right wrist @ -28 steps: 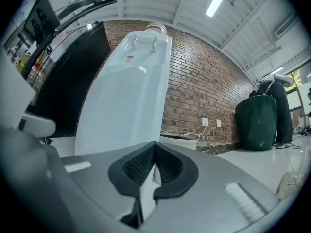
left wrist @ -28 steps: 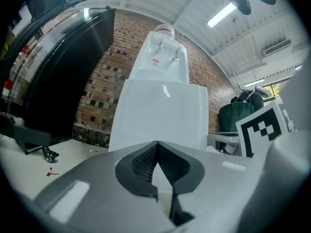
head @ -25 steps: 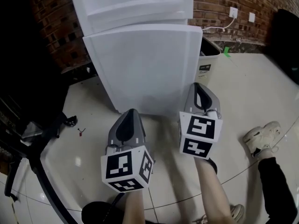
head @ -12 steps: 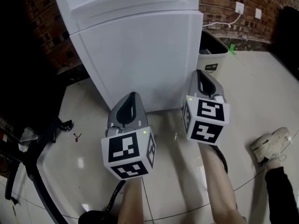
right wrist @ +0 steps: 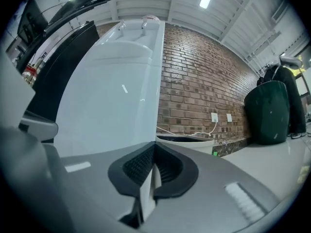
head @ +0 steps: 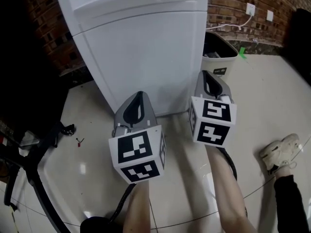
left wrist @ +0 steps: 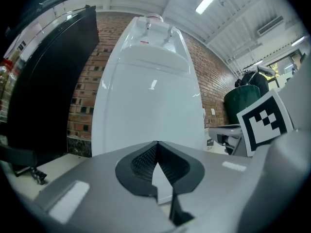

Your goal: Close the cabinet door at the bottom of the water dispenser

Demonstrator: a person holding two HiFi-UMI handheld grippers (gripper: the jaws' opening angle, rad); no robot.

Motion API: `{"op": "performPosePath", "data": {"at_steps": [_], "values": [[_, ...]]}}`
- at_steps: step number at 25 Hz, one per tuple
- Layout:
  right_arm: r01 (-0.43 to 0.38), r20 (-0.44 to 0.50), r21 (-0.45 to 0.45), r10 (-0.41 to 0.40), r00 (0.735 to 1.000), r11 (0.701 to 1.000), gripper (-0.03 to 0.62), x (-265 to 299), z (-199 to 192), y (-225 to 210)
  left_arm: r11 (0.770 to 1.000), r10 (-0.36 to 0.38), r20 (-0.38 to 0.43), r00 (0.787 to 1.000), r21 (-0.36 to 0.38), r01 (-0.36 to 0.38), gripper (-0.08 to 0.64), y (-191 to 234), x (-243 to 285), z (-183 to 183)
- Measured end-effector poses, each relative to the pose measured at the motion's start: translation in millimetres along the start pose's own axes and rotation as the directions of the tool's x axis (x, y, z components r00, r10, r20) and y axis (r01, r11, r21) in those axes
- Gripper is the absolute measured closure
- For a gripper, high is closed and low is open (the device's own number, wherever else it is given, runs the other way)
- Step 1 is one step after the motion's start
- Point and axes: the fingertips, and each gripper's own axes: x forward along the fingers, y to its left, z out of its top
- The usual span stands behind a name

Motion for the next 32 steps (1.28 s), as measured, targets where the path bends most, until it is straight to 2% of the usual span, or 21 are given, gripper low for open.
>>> {"op": "performPosePath", "data": {"at_steps": [3, 5, 7, 11, 15, 17, 19, 22, 27, 32], "values": [[-0.004, 0.009, 0.031, 0.004, 1.0, 1.0, 0.592, -36, 25, 2, 1.0, -0.013, -0.003, 1.0, -0.027, 0.013, 0.543, -6, -27, 20], [-0.032, 0.015, 0.063, 0.032, 0.999, 0.997, 0.592, -82, 45, 10, 0.998, -0.022, -0.023, 1.0, -0.061, 0.02, 0.543, -11, -65, 35], [-0.09, 0.048, 0.101, 0.086, 0.995, 0.991, 0.592, -138, 70, 24, 0.996, -0.032, -0.04, 0.999, -0.087, 0.029, 0.541, -18, -115, 52], [-0.216, 0.132, 0.134, 0.199, 0.971, 0.967, 0.592, -244, 120, 58, 0.993, -0.059, -0.026, 0.998, -0.108, 0.056, 0.543, -35, -223, 79], [-0.294, 0.131, 0.175, 0.274, 0.953, 0.94, 0.592, -356, 122, 82, 0.981, -0.011, 0.011, 1.0, -0.191, 0.013, 0.543, -38, -340, 72], [-0.319, 0.133, 0.215, 0.296, 0.946, 0.923, 0.592, -395, 110, 95, 0.982, -0.011, 0.046, 0.999, -0.189, 0.02, 0.543, -33, -373, 69], [-0.345, 0.117, 0.224, 0.326, 0.938, 0.911, 0.592, -422, 94, 111, 0.986, 0.012, 0.051, 0.999, -0.167, -0.003, 0.543, -21, -389, 66], [-0.383, 0.102, 0.162, 0.37, 0.923, 0.91, 0.592, -440, 91, 131, 0.983, 0.065, 0.069, 0.996, -0.175, -0.052, 0.543, -2, -407, 75], [-0.382, 0.13, 0.13, 0.366, 0.922, 0.915, 0.592, -447, 110, 134, 0.983, 0.074, 0.094, 0.993, -0.177, -0.056, 0.543, 6, -416, 89], [-0.385, 0.141, 0.144, 0.367, 0.92, 0.911, 0.592, -442, 111, 131, 0.985, 0.062, 0.11, 0.992, -0.169, -0.043, 0.543, 0, -409, 91]]}}
